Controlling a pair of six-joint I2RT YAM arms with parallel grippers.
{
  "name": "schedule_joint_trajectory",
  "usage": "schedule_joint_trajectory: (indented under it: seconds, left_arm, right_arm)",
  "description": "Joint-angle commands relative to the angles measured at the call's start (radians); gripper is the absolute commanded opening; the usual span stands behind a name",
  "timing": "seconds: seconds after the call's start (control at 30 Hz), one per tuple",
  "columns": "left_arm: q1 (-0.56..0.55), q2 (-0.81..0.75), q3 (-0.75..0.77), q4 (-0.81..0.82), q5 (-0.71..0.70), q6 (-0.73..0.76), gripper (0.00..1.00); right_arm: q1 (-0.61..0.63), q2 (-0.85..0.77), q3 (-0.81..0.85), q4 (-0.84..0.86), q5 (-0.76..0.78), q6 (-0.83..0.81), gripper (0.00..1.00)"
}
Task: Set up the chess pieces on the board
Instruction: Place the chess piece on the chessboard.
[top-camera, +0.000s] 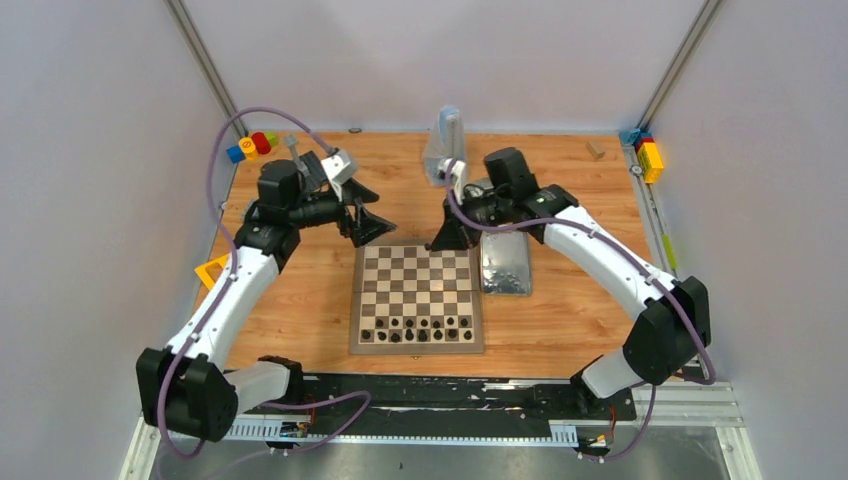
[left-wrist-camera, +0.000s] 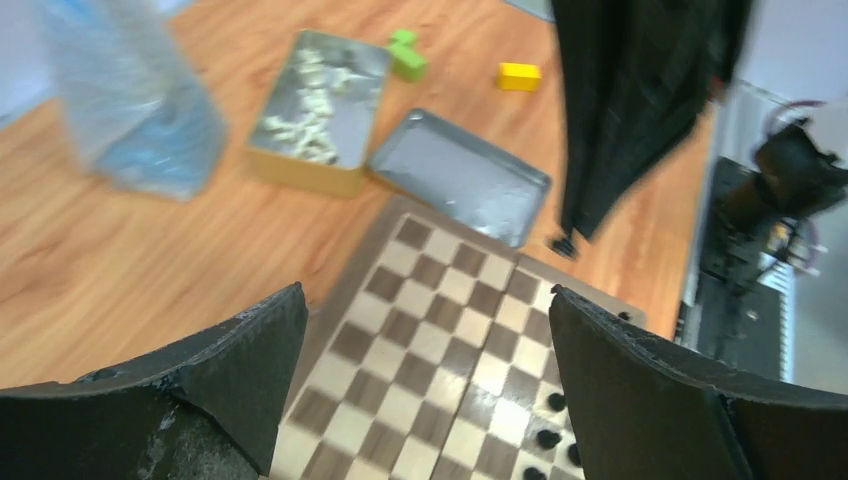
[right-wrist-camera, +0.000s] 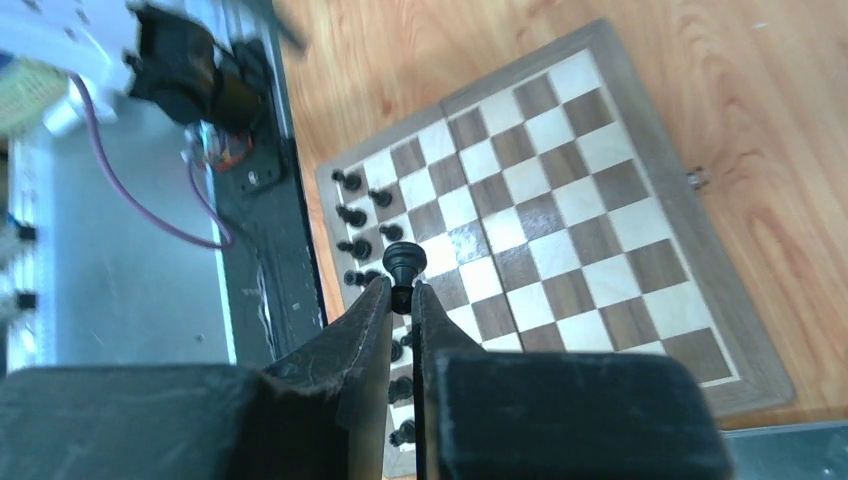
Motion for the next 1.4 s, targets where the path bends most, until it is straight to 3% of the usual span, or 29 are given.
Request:
schedule_joint_trajectory:
  seconds: [0.0,0.1,0.3,0.4,0.6,1.37]
  left_arm:
    - [0.136,-0.113,0.064,-0.272,-0.126,0.158,0.98]
    - [0.233,-0.168,0.067,-0.379,-0.194,0.159,1.0]
    - [0.483,-0.207,0.113,-0.536,-0.394,0.152,1.0]
    - [0.607,-0.198,0.122,-0.556,-0.432,0.138,1.0]
    - [0.742,-0.157,0.152,-0.559,-0.439,0.111,1.0]
    - [0.767,-0.143,0.117,-0.523,-0.424,0.121,1.0]
  right_arm:
    - [0.175,0.054,0.096,-0.172,0.221,-0.174,0.0]
    - [0.265,0.109,0.145,-0.221,0.301,-0.212,0.0]
    - [0.441,0.338,0.398,-0.4,0.441,-0.31,0.0]
    - [0.514,0.458,0.517,-0.466,0.506,-0.342,0.0]
    - [0.596,0.674,0.738,-0.613,0.581,-0.394,0.0]
    - [0.652,0.843,0.858,-0.621,0.666,-0.448,0.0]
